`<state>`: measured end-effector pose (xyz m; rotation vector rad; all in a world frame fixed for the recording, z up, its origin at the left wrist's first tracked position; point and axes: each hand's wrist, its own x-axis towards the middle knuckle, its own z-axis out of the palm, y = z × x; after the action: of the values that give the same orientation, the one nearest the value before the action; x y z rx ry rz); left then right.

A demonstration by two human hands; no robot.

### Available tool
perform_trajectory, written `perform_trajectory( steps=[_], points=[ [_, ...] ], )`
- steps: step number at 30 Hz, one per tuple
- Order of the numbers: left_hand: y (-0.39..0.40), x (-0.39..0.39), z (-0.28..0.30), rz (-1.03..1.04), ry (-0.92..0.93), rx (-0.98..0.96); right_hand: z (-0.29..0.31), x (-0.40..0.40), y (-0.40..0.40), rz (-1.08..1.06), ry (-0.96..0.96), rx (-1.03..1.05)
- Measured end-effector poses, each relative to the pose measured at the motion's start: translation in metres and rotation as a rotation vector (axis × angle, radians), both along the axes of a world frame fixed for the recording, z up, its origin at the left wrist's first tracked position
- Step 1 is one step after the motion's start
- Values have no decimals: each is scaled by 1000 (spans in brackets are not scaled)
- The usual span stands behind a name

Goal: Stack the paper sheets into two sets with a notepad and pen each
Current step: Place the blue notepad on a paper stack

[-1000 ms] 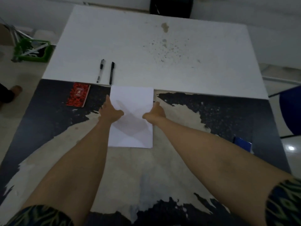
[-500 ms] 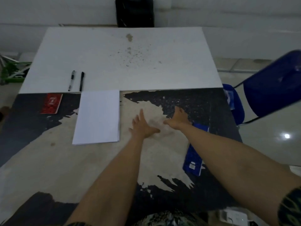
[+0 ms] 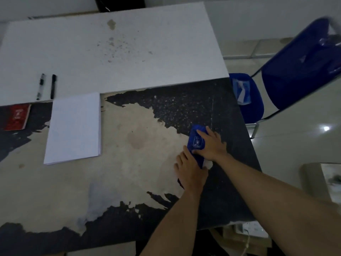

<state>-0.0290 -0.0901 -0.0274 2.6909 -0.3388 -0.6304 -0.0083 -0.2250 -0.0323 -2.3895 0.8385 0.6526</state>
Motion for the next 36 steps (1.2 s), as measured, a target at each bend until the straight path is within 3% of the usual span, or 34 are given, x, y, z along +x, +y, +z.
perform_trajectory(
  steps=[8,11,16,22,25,28,32,36],
  points=[
    [-1,17,5,55,26,-180,13,4,-11,42,41,54],
    [11,31,11,46,51,-377,27,10,-20,92,42,146],
    [28,70,40,165,180,-844,66,37,-18,-8,-69,570],
    [44,119,89,532,652,-1385,126,79,5,-150,-194,867],
    [57,139,102,522,766,-1542,138,100,16,-135,-249,970],
    [69,154,111,556,722,-1568,147,128,29,-203,-352,910],
    [88,171,123,676,512,-1468,151,158,58,-233,-405,843],
    [112,189,113,564,223,-1157,136,186,106,-348,-498,839]
  ],
)
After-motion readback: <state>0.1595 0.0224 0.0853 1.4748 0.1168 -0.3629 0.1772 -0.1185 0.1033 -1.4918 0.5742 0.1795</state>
